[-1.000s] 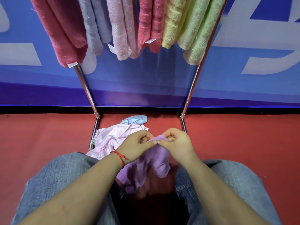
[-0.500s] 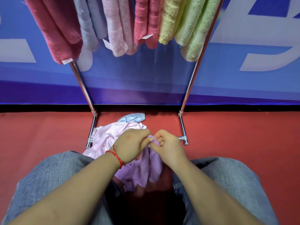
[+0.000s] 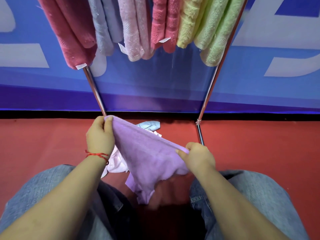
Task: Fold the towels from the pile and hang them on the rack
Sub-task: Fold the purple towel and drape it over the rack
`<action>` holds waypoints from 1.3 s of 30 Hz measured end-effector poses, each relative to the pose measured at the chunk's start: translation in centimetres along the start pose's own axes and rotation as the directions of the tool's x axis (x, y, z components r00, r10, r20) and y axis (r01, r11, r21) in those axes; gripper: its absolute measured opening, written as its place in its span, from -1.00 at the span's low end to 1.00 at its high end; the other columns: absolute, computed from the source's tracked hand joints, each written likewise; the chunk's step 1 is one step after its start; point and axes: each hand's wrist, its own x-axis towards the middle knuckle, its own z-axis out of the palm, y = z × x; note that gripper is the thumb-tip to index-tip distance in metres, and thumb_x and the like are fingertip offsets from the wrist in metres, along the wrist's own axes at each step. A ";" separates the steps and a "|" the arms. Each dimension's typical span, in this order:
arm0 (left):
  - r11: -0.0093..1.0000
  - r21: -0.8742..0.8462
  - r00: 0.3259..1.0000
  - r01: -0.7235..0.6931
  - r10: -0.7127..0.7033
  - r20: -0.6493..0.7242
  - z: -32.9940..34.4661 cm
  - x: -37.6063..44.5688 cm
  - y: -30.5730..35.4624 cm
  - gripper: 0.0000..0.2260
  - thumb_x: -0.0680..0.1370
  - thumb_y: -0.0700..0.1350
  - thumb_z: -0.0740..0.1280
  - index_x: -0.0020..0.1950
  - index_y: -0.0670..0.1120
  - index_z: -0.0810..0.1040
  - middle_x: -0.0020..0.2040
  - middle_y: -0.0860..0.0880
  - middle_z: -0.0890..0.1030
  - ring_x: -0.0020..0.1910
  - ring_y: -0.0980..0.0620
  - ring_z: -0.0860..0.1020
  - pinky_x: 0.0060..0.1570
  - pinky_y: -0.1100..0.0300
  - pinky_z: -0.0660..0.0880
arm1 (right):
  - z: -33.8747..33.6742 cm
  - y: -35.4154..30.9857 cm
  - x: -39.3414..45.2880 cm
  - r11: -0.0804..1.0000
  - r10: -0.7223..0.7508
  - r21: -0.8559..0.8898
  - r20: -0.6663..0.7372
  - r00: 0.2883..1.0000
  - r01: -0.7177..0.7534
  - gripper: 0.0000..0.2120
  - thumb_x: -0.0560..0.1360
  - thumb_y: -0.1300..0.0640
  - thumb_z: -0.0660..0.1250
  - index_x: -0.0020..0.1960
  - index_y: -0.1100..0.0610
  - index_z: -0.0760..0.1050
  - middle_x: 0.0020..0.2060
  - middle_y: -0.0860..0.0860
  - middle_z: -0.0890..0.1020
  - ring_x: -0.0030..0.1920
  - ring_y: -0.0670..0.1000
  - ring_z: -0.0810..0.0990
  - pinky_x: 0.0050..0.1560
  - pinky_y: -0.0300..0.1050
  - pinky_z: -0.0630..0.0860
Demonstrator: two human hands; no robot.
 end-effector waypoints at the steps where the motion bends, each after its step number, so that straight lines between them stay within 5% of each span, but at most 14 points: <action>1: 0.999 -0.003 0.999 0.037 -0.037 -0.038 -0.2 0.2 -0.2 -0.78 0.61 -0.10 0.16 -0.12 -0.19 0.48 -0.22 -0.12 0.50 -0.18 -0.06 0.40 -0.19 0.21 0.21 | -0.1 0.0 0.0 1.000 0.022 -0.021 0.010 1.000 -0.022 -0.73 0.53 -0.10 0.23 -0.20 0.09 0.44 -0.14 0.10 0.57 -0.06 0.16 0.53 -0.09 -0.11 0.40; 3: 0.994 -0.029 0.990 0.104 -0.106 -0.094 -0.5 0.6 -0.4 -0.76 0.62 -0.09 0.14 -0.05 -0.22 0.51 -0.18 -0.12 0.49 -0.15 -0.04 0.40 -0.15 0.20 0.24 | -0.2 0.2 0.0 0.998 0.055 0.012 0.024 0.998 -0.055 -0.75 0.54 -0.05 0.22 -0.12 0.12 0.50 -0.10 0.11 0.61 -0.01 0.18 0.56 -0.06 -0.09 0.44; 7: 0.988 -0.113 0.994 0.109 -0.110 0.001 0.2 0.3 0.0 -0.74 0.61 -0.08 0.16 -0.03 -0.23 0.54 -0.16 -0.11 0.52 -0.14 -0.01 0.43 -0.15 0.19 0.27 | 0.5 -0.1 0.3 0.950 0.075 0.293 0.111 0.991 -0.105 -0.60 0.56 0.02 0.23 -0.41 0.13 0.31 -0.43 0.04 0.42 -0.32 0.09 0.39 -0.33 -0.13 0.23; 9: 0.986 -0.136 0.990 0.092 -0.076 0.120 1.1 -0.4 0.3 -0.74 0.59 -0.05 0.22 -0.08 -0.23 0.55 -0.19 -0.14 0.55 -0.18 -0.03 0.46 -0.14 0.09 0.40 | 0.7 -0.8 0.0 0.761 0.090 0.617 0.205 0.975 -0.200 -0.62 0.55 0.06 0.27 -0.40 0.11 0.29 -0.45 0.08 0.38 -0.40 0.01 0.33 -0.38 -0.18 0.22; 11: 0.972 -0.204 0.965 0.113 -0.059 0.255 2.2 -1.2 0.7 -0.72 0.54 -0.01 0.27 -0.16 -0.23 0.55 -0.26 -0.14 0.54 -0.23 -0.01 0.46 -0.08 -0.04 0.50 | 0.6 -1.6 -0.4 0.452 0.057 0.826 0.349 0.935 -0.336 -0.72 0.56 0.09 0.26 -0.31 0.10 0.38 -0.52 0.03 0.46 -0.53 -0.05 0.40 -0.46 -0.27 0.32; 13: 0.942 -0.287 0.912 0.177 -0.047 0.408 3.0 -2.2 1.5 -0.76 0.52 -0.01 0.31 -0.22 -0.17 0.56 -0.29 -0.10 0.53 -0.25 0.02 0.46 -0.06 -0.05 0.55 | 0.0 -2.5 -0.9 0.243 -0.021 0.872 0.443 0.896 -0.425 -0.80 0.59 0.14 0.20 -0.20 0.12 0.44 -0.55 -0.03 0.56 -0.58 -0.12 0.50 -0.53 -0.32 0.36; 17: 0.942 -0.279 0.777 0.189 0.030 0.629 4.5 -4.3 2.9 -0.76 0.46 0.08 0.35 -0.14 -0.09 0.63 -0.21 -0.14 0.65 -0.21 0.01 0.55 0.03 -0.09 0.56 | -0.4 -3.4 -1.1 0.026 -0.074 0.894 0.449 0.891 -0.448 -0.82 0.61 0.22 0.14 -0.13 0.13 0.45 -0.46 0.01 0.65 -0.46 -0.13 0.62 -0.39 -0.32 0.46; 21: 0.938 -0.302 0.722 0.170 0.090 0.686 5.2 -5.1 4.0 -0.81 0.53 -0.07 0.33 -0.05 -0.19 0.63 -0.18 -0.15 0.66 -0.19 0.05 0.54 0.09 -0.15 0.50 | -0.7 -3.6 -1.0 -0.099 -0.099 0.878 0.459 0.883 -0.468 -0.85 0.58 0.25 0.19 -0.12 0.16 0.50 -0.42 0.00 0.67 -0.41 -0.15 0.65 -0.38 -0.36 0.54; 25: 0.921 -0.344 0.713 0.184 0.116 0.691 5.0 -5.2 4.8 -0.62 0.43 0.14 0.32 -0.08 -0.18 0.63 -0.12 -0.32 0.62 -0.19 0.01 0.51 0.06 -0.19 0.50 | -1.2 -3.2 -1.0 -0.173 -0.097 0.870 0.451 0.887 -0.461 -0.87 0.56 0.28 0.22 -0.12 0.22 0.51 -0.39 0.05 0.68 -0.38 -0.11 0.67 -0.36 -0.35 0.57; 29: 0.915 -0.353 0.704 0.196 0.119 0.700 4.4 -5.1 5.0 -0.72 0.49 0.05 0.29 -0.07 -0.14 0.64 -0.08 -0.29 0.64 -0.15 -0.01 0.54 0.07 -0.14 0.50 | -1.4 -3.0 -0.8 -0.195 -0.099 0.872 0.438 0.894 -0.449 -0.85 0.56 0.31 0.21 -0.14 0.27 0.51 -0.39 0.09 0.68 -0.37 -0.10 0.67 -0.32 -0.34 0.58; 35: 0.895 -0.389 0.618 0.217 0.183 0.765 4.4 -5.3 4.7 -0.78 0.48 -0.31 0.36 0.11 -0.18 0.57 0.00 -0.10 0.66 -0.03 0.14 0.61 0.07 0.31 0.51 | -1.1 -3.0 -0.6 -0.212 -0.127 0.864 0.439 0.889 -0.457 -0.88 0.55 0.32 0.22 -0.08 0.31 0.53 -0.33 0.13 0.69 -0.33 -0.04 0.69 -0.27 -0.27 0.61; 39: 0.913 -0.379 0.676 0.150 0.185 0.713 4.5 -4.9 4.1 -0.90 0.52 -0.18 0.35 0.02 -0.10 0.61 -0.02 -0.11 0.68 -0.01 0.02 0.62 0.18 0.06 0.50 | -1.6 -3.0 -0.7 -0.254 -0.130 0.837 0.466 0.875 -0.484 -0.90 0.55 0.27 0.23 -0.05 0.25 0.52 -0.33 0.11 0.69 -0.34 -0.04 0.69 -0.29 -0.24 0.62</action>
